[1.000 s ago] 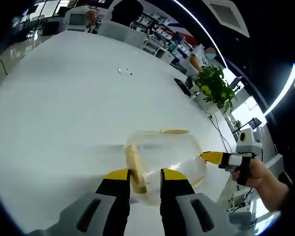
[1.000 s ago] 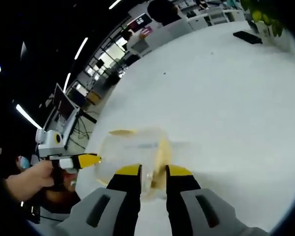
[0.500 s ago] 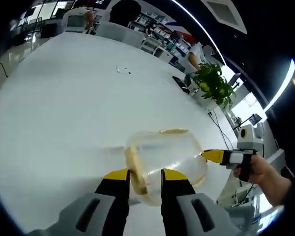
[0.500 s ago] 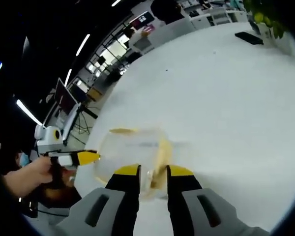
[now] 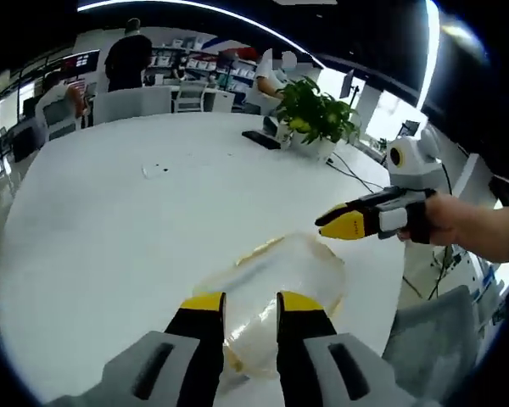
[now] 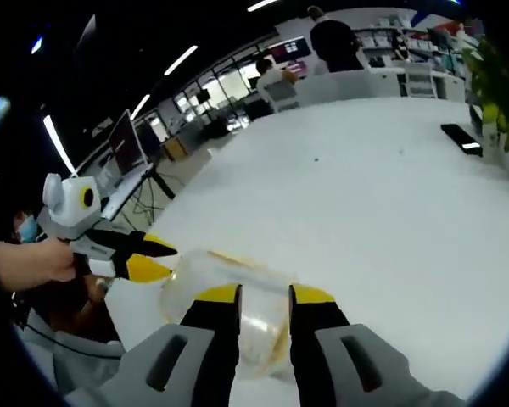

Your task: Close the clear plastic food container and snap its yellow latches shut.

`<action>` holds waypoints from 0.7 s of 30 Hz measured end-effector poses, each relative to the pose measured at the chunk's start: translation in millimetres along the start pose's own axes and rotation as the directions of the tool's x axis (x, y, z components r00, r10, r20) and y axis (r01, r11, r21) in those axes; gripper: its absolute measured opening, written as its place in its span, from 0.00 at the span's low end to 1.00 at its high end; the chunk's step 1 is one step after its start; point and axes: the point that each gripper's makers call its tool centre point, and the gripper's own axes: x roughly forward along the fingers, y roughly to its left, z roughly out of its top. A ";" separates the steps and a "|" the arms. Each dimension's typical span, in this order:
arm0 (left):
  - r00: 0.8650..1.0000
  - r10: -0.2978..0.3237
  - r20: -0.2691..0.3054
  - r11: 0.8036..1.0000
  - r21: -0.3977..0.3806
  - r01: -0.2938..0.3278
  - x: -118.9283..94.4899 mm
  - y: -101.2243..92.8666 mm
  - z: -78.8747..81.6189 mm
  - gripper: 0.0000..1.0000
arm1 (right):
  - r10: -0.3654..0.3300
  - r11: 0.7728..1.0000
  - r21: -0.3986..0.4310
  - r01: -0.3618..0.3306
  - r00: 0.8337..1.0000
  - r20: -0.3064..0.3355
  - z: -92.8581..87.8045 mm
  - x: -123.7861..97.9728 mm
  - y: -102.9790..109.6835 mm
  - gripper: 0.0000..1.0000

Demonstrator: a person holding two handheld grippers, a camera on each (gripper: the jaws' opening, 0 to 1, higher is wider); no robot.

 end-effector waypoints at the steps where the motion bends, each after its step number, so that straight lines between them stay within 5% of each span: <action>1: 1.000 0.000 -0.010 0.999 0.034 0.001 2.2 -1.3 0.6 0.15 | 0.021 1.000 -0.018 -0.021 1.000 -0.008 -0.4 2.5 4.7 0.14; 7: 0.998 -0.056 -0.035 0.976 0.208 0.062 13.7 -19.8 4.9 0.11 | 0.077 0.985 -0.148 -0.086 0.995 -0.064 -5.2 20.0 17.6 0.08; 11: 0.996 -0.065 -0.064 0.942 0.325 0.083 20.1 -26.7 1.7 0.09 | 0.095 0.969 -0.222 -0.110 0.992 -0.077 -7.3 27.6 20.6 0.08; 21: 0.994 -0.054 -0.098 0.898 0.430 0.091 28.6 -33.2 -6.4 0.07 | 0.091 0.951 -0.287 -0.117 0.990 -0.104 -6.7 41.4 18.0 0.07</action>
